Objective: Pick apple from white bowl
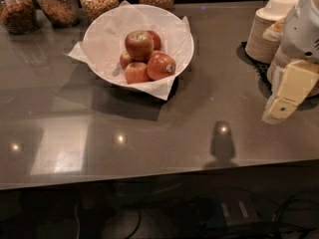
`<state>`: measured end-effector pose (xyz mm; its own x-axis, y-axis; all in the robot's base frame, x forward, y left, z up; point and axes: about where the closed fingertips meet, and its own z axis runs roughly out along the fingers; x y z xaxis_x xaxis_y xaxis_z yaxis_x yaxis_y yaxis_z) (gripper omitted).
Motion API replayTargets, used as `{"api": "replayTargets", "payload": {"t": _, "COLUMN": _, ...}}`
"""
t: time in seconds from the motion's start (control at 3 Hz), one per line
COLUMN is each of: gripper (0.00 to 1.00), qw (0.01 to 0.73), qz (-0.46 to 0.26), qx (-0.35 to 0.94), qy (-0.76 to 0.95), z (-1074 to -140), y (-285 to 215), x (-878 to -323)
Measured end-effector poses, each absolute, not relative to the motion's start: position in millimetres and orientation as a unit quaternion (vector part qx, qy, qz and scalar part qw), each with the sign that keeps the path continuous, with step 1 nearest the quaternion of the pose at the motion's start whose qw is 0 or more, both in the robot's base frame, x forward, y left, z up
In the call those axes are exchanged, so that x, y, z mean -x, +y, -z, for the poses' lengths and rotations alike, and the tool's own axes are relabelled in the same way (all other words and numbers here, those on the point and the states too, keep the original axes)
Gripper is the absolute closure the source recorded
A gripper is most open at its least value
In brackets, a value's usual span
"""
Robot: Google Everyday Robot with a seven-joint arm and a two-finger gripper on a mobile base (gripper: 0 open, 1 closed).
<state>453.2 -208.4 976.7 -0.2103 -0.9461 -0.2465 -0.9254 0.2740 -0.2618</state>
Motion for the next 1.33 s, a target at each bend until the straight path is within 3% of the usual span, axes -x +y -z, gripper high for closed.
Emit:
{"api": "replayTargets", "payload": {"t": 0.67, "gripper": 0.00, "qw": 0.203, "qz": 0.013, "qx": 0.576, "qy": 0.792, "z": -978.7, "y": -175.8, "x": -514.2}}
{"api": "replayTargets", "payload": {"t": 1.33, "gripper": 0.00, "qw": 0.227, "qz": -0.026, "qx": 0.513, "qy": 0.827, "z": -981.5, "y": -96.7, "x": -599.2}}
